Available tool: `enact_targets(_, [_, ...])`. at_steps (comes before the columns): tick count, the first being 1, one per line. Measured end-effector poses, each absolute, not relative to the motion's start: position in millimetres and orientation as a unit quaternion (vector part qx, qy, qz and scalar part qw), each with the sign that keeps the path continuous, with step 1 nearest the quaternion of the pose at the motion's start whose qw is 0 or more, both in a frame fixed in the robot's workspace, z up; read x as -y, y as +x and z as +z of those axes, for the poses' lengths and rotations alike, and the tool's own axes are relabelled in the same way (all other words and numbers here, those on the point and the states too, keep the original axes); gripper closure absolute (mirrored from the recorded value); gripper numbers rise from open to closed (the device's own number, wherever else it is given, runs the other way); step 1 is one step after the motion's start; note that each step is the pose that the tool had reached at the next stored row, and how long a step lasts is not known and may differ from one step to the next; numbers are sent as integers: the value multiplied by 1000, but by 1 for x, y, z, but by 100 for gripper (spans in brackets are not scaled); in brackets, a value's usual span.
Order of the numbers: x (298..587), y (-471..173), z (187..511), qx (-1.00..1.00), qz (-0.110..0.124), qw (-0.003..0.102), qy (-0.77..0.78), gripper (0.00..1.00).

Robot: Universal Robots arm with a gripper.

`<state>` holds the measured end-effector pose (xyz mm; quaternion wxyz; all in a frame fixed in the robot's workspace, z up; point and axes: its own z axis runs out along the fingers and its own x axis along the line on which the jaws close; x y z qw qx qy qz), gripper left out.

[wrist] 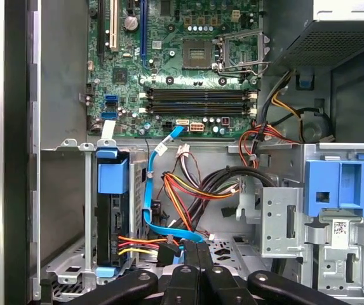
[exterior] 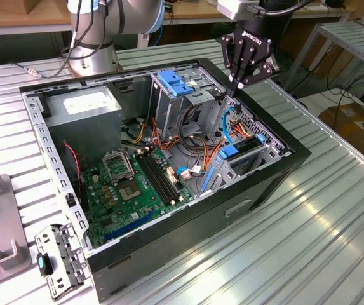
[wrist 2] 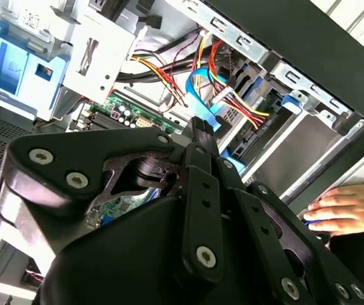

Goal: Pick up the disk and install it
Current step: 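Insert the second disk wire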

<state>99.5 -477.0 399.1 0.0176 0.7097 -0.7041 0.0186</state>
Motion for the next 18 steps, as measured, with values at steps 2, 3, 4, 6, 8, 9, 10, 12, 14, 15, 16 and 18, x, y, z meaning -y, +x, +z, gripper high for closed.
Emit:
enact_targets(2, [476, 99, 399, 704, 19, 18, 710, 89])
enact_targets(3, [476, 99, 399, 704, 19, 18, 710, 89])
enact_targets(4, [476, 99, 399, 704, 19, 18, 710, 89])
enact_targets(6, [476, 99, 399, 704, 19, 18, 710, 89])
enact_targets(8, [476, 99, 399, 704, 19, 18, 710, 89])
enact_targets(9, [476, 99, 399, 704, 19, 18, 710, 89])
enact_targets(10, [476, 99, 399, 704, 19, 18, 710, 89])
enact_targets(12, [476, 99, 399, 704, 19, 18, 710, 89])
enact_targets(14, [474, 99, 399, 704, 24, 23, 709, 89])
enact_targets(15, [472, 99, 399, 704, 30, 30, 709, 89])
enact_targets(16, [470, 99, 398, 703, 36, 35, 709, 89])
enact_targets(18, [464, 100, 398, 702, 53, 52, 708, 89])
